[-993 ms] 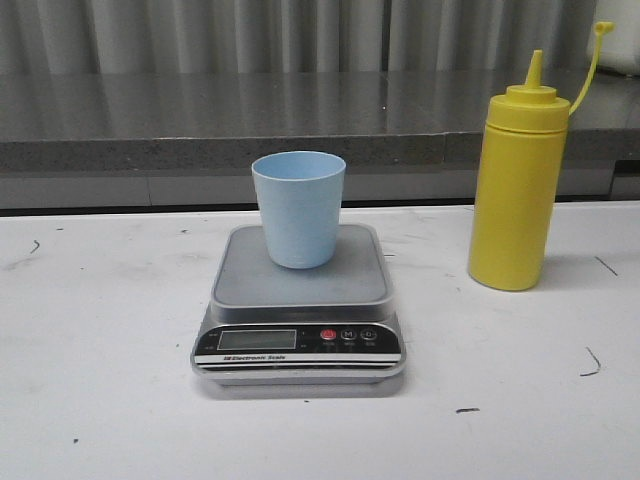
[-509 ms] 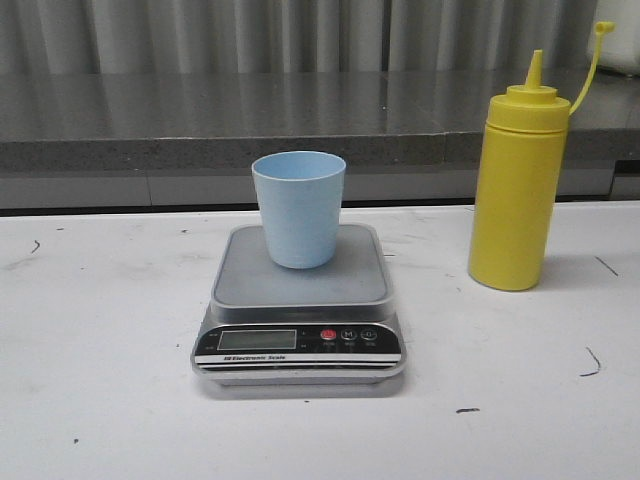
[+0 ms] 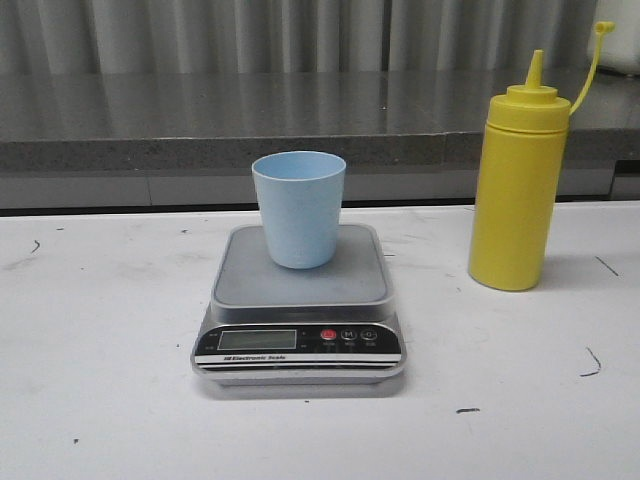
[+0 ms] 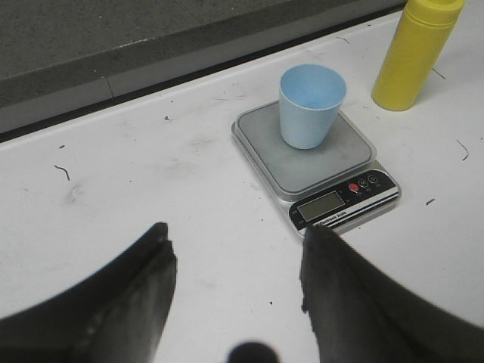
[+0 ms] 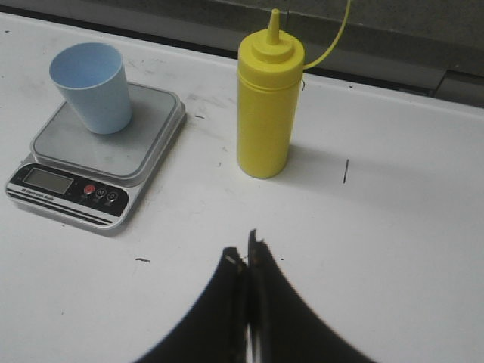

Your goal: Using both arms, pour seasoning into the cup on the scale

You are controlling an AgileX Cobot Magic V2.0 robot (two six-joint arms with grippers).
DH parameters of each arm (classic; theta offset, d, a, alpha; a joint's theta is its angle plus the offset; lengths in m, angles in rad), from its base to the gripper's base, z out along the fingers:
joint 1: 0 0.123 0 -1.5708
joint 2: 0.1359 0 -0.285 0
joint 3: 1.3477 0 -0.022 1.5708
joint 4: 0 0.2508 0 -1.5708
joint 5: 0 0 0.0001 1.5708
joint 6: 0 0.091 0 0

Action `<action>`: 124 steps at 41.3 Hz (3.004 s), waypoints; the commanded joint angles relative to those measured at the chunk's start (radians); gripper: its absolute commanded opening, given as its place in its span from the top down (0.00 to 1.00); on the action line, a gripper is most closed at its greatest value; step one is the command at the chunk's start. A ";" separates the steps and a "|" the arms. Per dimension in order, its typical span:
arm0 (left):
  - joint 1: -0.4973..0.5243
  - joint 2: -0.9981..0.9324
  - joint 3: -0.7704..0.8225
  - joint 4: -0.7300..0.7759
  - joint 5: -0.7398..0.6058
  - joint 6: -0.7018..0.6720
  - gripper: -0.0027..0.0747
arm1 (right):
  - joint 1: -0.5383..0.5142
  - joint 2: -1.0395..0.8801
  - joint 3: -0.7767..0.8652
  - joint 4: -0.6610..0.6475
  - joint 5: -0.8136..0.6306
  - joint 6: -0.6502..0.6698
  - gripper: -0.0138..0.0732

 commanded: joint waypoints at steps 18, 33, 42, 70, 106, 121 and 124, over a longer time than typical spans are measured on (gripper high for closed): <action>0.004 0.008 -0.025 -0.011 -0.078 -0.007 0.98 | -0.001 0.005 -0.025 -0.009 -0.083 -0.007 0.98; 0.004 0.008 -0.025 -0.011 -0.078 -0.007 0.99 | -0.001 0.005 -0.025 -0.009 -0.083 -0.007 0.98; 0.004 0.008 -0.025 -0.011 -0.078 -0.007 0.99 | -0.001 0.005 -0.025 -0.009 -0.083 -0.007 0.98; 0.004 0.008 -0.025 -0.011 -0.078 -0.007 0.99 | -0.001 0.005 -0.025 -0.009 -0.083 -0.007 0.98; 0.258 -0.320 0.572 -0.007 -0.802 -0.007 0.99 | -0.001 0.005 -0.025 -0.009 -0.083 -0.007 0.98; 0.331 -0.590 0.862 -0.041 -0.949 -0.007 0.99 | -0.001 0.005 -0.025 -0.009 -0.083 -0.007 0.98; 0.331 -0.590 0.871 -0.041 -0.939 -0.007 0.99 | -0.001 0.005 -0.025 -0.009 -0.083 -0.007 0.98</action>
